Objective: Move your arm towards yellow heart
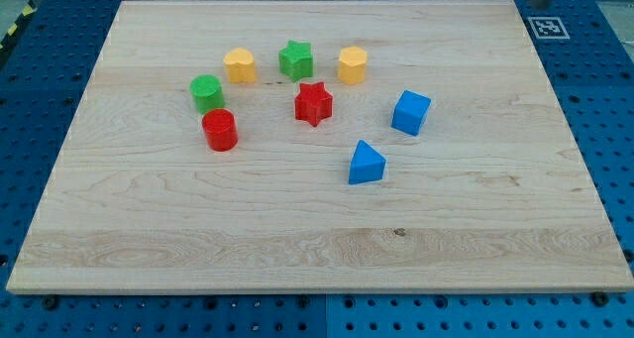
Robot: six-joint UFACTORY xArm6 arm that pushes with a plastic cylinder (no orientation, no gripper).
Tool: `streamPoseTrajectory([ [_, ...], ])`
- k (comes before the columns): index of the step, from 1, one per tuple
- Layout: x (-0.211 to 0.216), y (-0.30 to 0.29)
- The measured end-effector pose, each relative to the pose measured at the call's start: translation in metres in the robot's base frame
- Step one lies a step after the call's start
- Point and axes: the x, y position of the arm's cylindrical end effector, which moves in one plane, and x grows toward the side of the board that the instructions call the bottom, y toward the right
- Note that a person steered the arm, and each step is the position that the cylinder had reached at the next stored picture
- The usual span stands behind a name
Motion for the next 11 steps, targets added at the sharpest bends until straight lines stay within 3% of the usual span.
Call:
streamPoseTrajectory([
  [4, 0.087, -0.182],
  [5, 0.091, -0.191],
  [8, 0.061, -0.394],
  [11, 0.105, -0.424],
])
